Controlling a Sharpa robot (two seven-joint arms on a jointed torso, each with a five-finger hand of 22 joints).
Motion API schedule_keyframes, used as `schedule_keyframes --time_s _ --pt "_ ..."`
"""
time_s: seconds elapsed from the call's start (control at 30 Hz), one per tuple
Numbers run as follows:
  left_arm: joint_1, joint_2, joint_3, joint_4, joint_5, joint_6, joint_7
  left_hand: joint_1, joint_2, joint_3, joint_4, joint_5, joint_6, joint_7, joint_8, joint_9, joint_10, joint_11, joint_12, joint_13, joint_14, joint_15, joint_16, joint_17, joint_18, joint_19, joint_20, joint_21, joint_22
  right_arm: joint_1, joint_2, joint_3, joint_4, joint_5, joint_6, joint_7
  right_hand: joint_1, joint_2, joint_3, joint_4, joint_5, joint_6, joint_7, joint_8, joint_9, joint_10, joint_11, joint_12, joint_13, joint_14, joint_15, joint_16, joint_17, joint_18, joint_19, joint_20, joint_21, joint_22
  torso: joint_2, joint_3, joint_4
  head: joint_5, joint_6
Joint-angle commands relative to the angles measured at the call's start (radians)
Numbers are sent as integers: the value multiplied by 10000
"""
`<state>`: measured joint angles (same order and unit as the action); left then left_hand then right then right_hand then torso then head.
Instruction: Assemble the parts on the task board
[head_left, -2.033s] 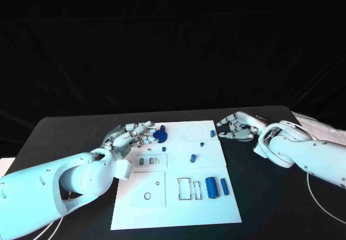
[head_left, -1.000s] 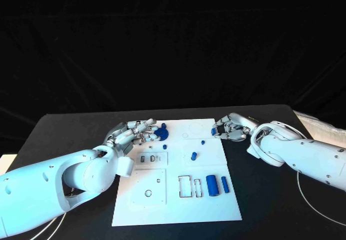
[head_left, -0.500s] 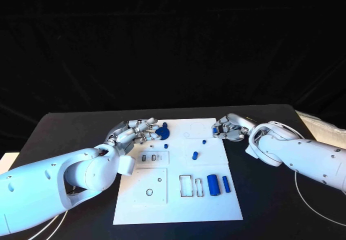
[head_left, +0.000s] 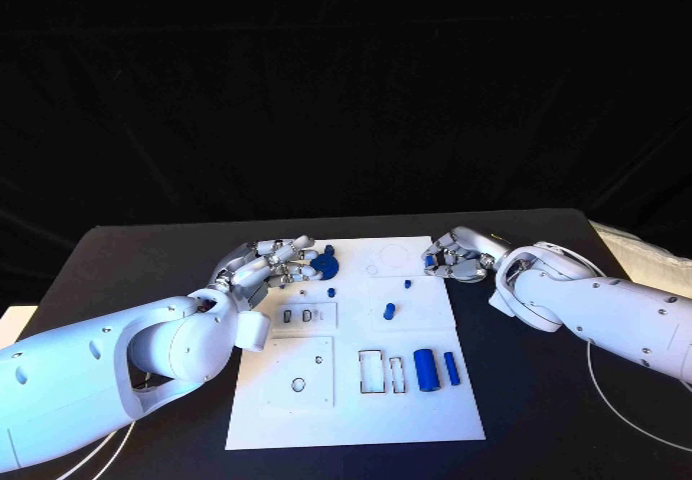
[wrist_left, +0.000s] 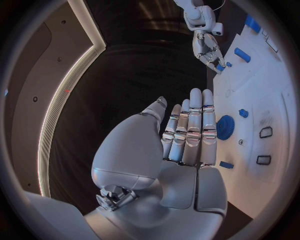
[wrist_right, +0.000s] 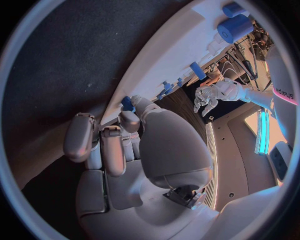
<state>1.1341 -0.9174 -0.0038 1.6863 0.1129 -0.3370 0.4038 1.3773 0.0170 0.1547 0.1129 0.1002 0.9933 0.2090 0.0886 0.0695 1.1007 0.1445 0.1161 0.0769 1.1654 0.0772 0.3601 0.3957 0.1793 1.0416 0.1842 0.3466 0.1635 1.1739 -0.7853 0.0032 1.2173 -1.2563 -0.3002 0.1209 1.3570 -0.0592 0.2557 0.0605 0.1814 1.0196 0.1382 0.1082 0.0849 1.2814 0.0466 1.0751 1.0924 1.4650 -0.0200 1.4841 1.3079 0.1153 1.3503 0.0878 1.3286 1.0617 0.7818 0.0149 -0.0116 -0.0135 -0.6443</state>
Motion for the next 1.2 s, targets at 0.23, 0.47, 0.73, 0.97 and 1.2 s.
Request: schedule_keyframes --time_s 0.23,0.47,0.73,0.97,1.2 --pt "3 10 7 16 16 214 31 62 -5 47 -29 38 -31 24 -9 9 -96 7 51 -12 -52 26 -69 -12 16 -64 25 -20 -8 -13 18 -5 -15 64 -130 64 114 391 277 -164 -883 668 -250 326 159 216 -181 214 166 726 -219 47 923 -175 1 -213 64 12 3 5 -11 -9 16" --pt "3 8 7 16 16 208 -1 62 -5 47 -29 38 -31 24 -9 9 -96 7 51 -12 -52 26 -69 -12 16 -64 25 -20 -8 -11 22 -3 121 557 -736 424 123 509 339 -237 -1007 896 -365 469 236 294 -273 243 200 733 -294 56 953 -176 9 -282 65 15 2 8 0 -9 24" --pt "3 7 6 -26 17 235 -16 46 -14 52 -27 36 -44 31 -15 7 -107 13 48 -17 -53 30 -78 -12 15 -68 28 -20 -8 117 -58 20 845 908 -1261 -29 67 640 413 -254 -1005 791 -356 424 246 -15 -281 -397 -351 710 -318 7 885 -171 -11 -326 31 -42 -8 -13 10 29 67" --pt "0 45 5 -244 22 325 11 42 -18 55 -29 36 -48 32 -17 6 -111 14 47 -18 -55 31 -82 -13 14 -70 29 -21 -8 233 -24 37 1774 872 -1226 -953 -29 752 505 -256 -950 675 -317 343 247 -128 -255 -847 -715 699 -304 -31 843 -180 19 -325 38 -15 -74 -48 20 170 83" --pt "-1 65 5 -854 29 265 170 54 -21 70 -44 39 -49 30 -17 6 -114 12 48 -20 -56 31 -89 -13 15 -74 28 -20 -8 243 657 28 2330 465 -503 -2116 -85 668 561 -350 -722 651 -302 284 258 -231 -247 -1277 -1058 672 -297 -119 694 -162 -9 -318 -14 -117 -202 -114 73 432 -17"
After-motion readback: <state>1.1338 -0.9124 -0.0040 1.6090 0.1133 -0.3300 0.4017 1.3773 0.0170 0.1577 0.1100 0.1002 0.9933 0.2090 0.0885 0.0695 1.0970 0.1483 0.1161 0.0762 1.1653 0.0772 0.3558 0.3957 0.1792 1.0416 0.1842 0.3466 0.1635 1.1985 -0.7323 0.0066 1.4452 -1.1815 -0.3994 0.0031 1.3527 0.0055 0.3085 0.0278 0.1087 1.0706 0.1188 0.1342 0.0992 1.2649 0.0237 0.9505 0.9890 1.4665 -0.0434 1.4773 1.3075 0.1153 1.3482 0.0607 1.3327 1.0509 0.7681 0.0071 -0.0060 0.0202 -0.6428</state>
